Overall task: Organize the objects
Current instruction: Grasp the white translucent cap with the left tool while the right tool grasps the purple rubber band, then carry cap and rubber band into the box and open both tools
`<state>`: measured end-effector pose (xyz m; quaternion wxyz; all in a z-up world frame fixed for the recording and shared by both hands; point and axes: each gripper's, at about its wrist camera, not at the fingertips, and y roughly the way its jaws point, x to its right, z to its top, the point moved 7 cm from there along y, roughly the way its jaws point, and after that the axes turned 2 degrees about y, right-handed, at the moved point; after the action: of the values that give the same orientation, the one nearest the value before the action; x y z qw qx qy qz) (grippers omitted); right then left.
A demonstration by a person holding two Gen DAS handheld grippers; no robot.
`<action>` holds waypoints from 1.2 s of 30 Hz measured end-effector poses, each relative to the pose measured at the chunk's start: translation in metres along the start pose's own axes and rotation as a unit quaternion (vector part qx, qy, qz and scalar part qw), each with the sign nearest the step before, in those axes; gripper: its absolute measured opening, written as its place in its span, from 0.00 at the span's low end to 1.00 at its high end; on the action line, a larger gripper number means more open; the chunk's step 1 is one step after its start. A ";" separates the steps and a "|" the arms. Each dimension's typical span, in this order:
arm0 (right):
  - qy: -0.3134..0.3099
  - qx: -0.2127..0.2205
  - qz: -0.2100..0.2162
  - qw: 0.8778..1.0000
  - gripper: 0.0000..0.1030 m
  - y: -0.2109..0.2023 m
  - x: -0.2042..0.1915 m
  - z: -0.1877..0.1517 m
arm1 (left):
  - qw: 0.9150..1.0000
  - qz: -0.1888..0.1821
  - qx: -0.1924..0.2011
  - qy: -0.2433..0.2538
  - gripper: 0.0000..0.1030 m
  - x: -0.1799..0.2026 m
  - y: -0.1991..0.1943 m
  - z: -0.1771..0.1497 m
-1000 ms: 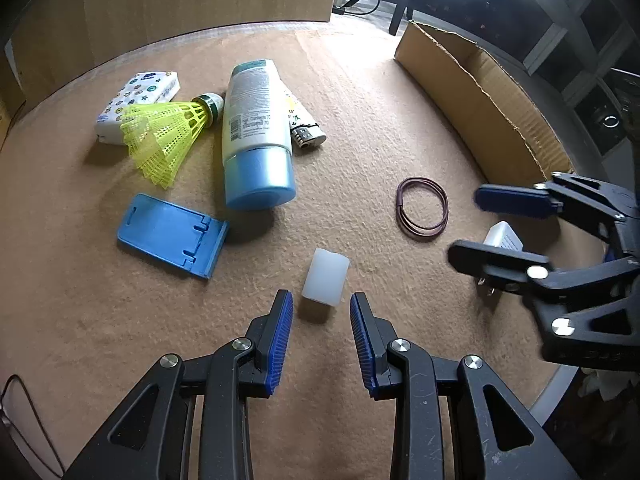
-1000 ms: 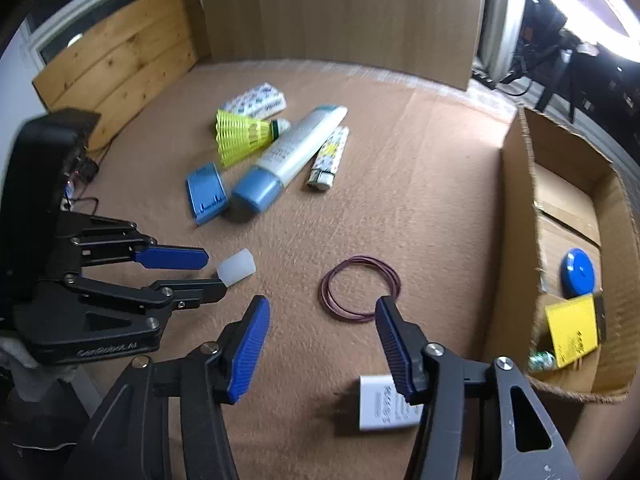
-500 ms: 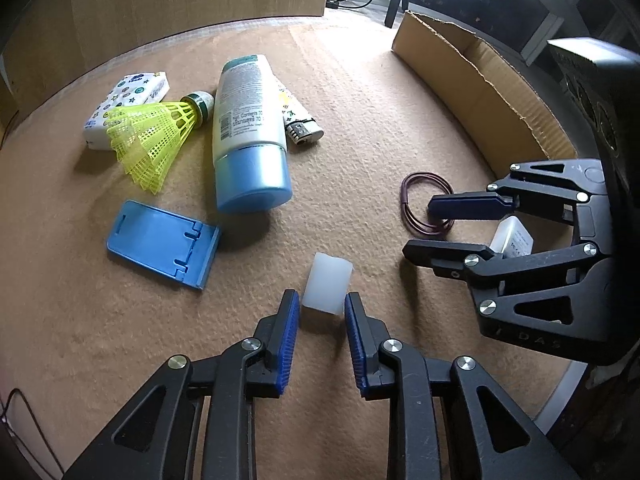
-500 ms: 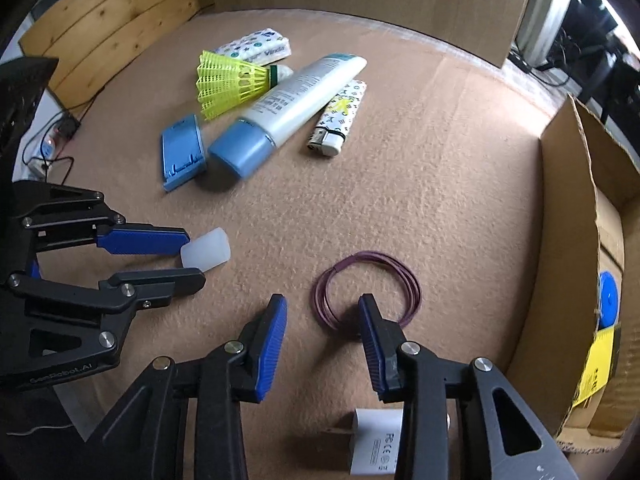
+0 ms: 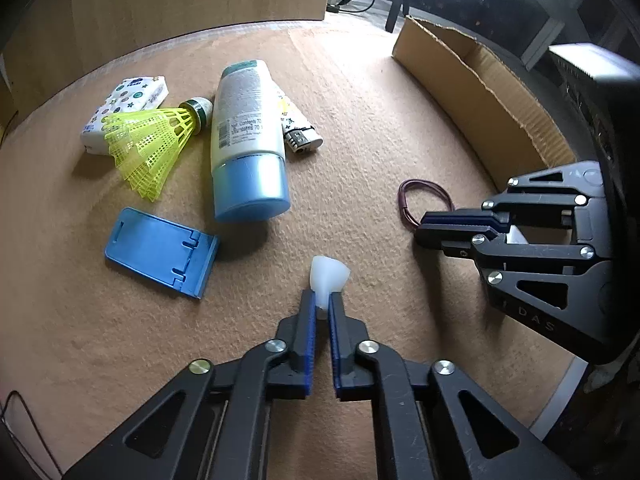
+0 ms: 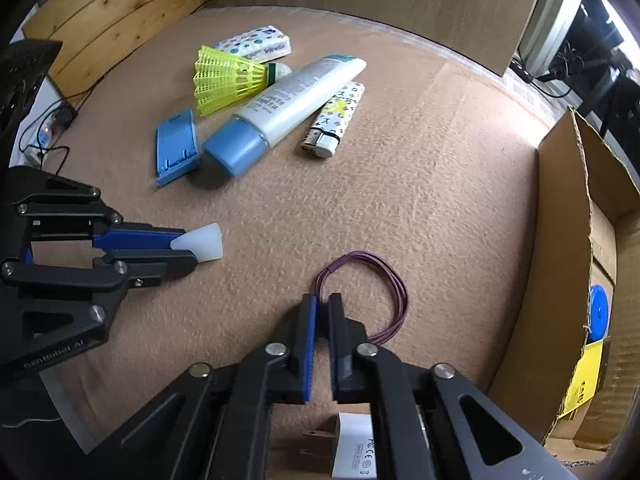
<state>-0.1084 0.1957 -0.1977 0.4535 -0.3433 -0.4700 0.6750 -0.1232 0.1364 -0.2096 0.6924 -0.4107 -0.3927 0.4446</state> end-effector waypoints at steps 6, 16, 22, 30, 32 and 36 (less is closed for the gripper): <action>0.027 0.016 0.020 0.999 0.03 -0.006 0.005 0.001 | 1.000 -0.011 0.003 -0.017 0.05 -0.004 -0.003 0.000; 0.078 0.075 0.049 0.993 0.03 -0.050 0.020 0.004 | 0.999 -0.015 0.031 -0.027 0.05 -0.002 -0.027 0.014; 0.093 0.113 0.042 0.988 0.03 -0.080 0.043 0.013 | 0.998 -0.018 0.057 -0.009 0.05 0.016 -0.042 0.045; 0.132 0.148 0.038 0.979 0.03 -0.112 0.089 0.010 | 0.996 -0.029 0.083 0.019 0.05 0.051 -0.057 0.087; 0.139 0.159 0.034 0.977 0.03 -0.122 0.101 0.010 | 0.995 -0.031 0.087 0.027 0.05 0.061 -0.057 0.097; 0.150 0.172 0.017 0.973 0.03 -0.136 0.130 0.011 | 0.994 -0.036 0.094 0.048 0.05 0.086 -0.054 0.119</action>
<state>-0.1244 0.3334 -0.0709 0.5593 -0.3653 -0.2671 0.6945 -0.1900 0.2285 -0.1027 0.7613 -0.3508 -0.3300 0.4341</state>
